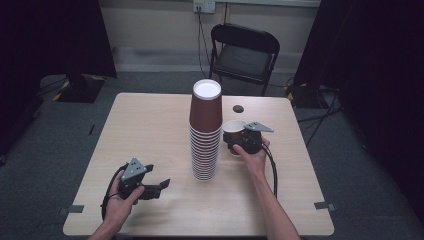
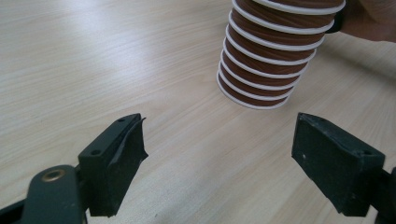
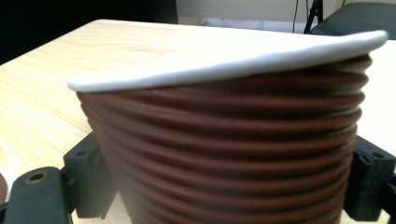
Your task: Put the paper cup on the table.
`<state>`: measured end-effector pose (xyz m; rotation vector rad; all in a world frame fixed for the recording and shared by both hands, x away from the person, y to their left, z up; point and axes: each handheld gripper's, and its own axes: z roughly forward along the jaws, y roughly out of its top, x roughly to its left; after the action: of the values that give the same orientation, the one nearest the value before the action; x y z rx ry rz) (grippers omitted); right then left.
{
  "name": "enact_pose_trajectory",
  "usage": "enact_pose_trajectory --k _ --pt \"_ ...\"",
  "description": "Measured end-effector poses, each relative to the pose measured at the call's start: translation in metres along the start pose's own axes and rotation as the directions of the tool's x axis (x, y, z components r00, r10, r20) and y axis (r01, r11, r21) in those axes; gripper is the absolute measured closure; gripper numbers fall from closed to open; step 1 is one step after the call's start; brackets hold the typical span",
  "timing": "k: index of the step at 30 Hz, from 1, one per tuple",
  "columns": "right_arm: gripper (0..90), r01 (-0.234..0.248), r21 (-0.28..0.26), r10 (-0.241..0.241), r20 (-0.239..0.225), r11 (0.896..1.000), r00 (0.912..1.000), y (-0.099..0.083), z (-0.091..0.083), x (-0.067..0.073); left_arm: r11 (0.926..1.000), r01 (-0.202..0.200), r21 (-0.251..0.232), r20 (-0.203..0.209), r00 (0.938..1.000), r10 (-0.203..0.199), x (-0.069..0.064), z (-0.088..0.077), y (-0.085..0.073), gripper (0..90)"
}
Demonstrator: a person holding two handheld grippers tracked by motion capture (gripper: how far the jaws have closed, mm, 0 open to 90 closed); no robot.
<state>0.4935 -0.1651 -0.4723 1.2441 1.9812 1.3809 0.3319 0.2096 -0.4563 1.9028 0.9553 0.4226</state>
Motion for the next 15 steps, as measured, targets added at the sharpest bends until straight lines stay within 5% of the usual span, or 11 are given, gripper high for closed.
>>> enact_pose_trajectory --k 15 --pt "11.7 0.052 0.014 -0.052 0.003 0.999 0.9987 -0.007 -0.016 0.005 0.9999 0.012 0.009 -0.006 0.9999 -0.012 -0.001 0.000 -0.001 17.4"
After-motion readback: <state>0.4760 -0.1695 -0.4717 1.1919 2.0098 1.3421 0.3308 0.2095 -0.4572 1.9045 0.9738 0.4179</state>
